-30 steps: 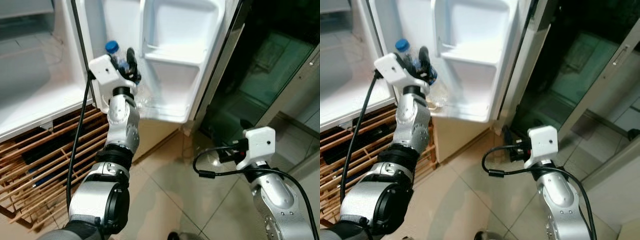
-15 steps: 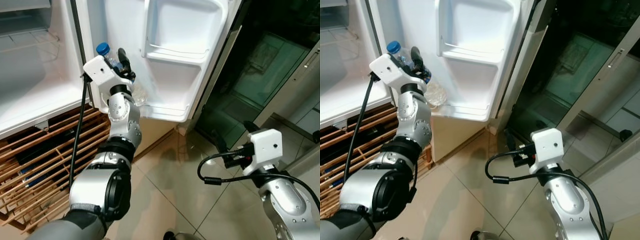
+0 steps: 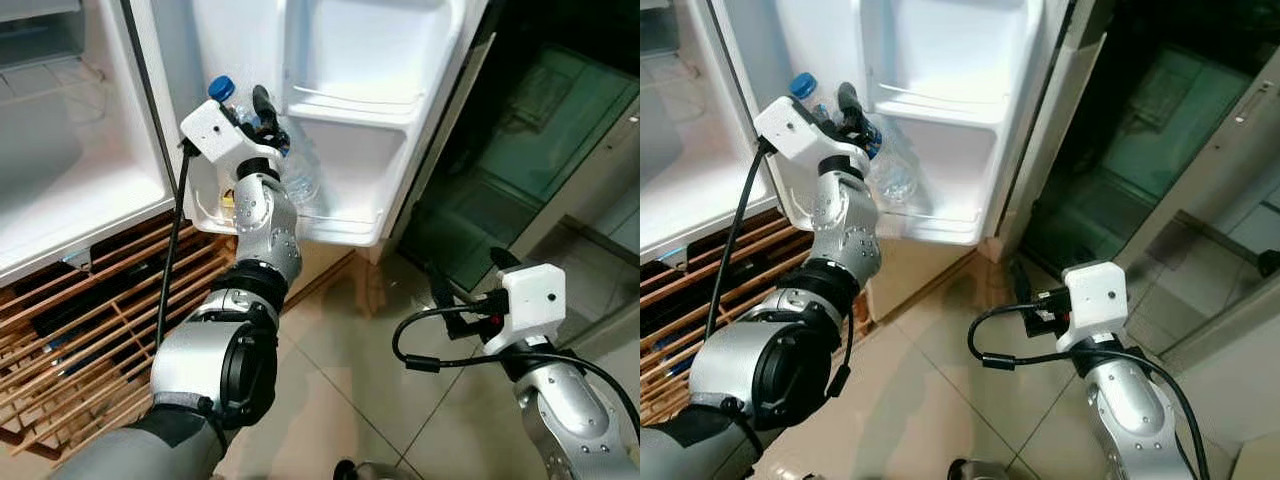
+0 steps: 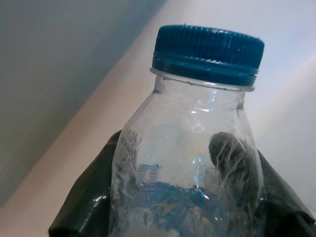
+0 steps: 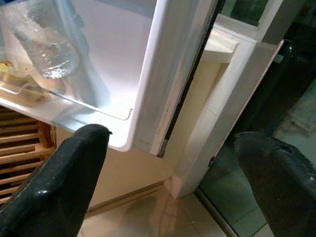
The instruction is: Restocking fridge
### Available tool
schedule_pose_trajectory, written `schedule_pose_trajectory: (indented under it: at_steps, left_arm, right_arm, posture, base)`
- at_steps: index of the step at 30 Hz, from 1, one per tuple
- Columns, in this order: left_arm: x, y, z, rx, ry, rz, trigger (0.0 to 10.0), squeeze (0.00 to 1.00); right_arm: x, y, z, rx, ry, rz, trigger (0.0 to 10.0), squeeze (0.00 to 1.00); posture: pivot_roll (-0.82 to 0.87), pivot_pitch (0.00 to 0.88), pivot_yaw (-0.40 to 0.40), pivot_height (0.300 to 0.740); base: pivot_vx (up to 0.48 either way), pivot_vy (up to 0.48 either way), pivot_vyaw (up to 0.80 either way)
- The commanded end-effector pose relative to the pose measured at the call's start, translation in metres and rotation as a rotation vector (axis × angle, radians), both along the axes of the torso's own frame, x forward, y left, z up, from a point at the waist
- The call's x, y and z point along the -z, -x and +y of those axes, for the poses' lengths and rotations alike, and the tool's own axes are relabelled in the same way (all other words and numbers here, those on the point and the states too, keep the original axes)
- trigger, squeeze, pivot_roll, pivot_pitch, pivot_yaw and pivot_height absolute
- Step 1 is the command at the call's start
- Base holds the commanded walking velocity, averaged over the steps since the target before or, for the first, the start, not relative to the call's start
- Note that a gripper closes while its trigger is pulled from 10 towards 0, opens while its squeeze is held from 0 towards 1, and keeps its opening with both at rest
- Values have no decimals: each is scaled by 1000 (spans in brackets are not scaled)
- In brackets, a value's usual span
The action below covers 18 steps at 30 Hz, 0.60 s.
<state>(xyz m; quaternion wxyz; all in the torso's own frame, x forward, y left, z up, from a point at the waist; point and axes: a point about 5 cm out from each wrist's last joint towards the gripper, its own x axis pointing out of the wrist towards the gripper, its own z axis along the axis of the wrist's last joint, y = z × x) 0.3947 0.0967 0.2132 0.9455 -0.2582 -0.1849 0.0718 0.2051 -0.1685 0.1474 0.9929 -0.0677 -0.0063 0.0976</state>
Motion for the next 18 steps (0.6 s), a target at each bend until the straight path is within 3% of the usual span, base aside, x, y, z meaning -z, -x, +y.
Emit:
schedule_pose_trajectory:
  at_steps: [1, 4, 8, 12, 18]
  left_arm:
    - [-21, 0, -21, 45, -133, -75, 10000, 0]
    - [-23, 0, -29, 56, -193, -79, 10000, 0]
    - [-17, 2, -41, 84, -199, -39, 10000, 0]
    - [-4, 6, -54, 143, -224, -6, 10000, 0]
    - [32, 22, -87, 331, -259, 93, 10000, 0]
  right_arm:
    - [-2, 4, 0, 19, -4, 3, 10000, 98]
    - [-1, 10, 1, 36, -11, 8, 10000, 98]
    - [0, 16, 2, 59, -18, 14, 10000, 94]
    - [1, 17, 2, 69, -23, 20, 10000, 94]
    - [5, 18, 7, 81, -42, 31, 10000, 102]
  posture:
    - [-388, 64, -39, 740]
    - [-408, 75, -22, 740]
    - [-419, 87, -8, 740]
    - [-413, 95, -1, 740]
    - [-385, 112, 9, 740]
  base:
    - [0, 0, 0]
    - [0, 0, 0]
    - [0, 0, 0]
    - [0, 0, 0]
    - [0, 0, 0]
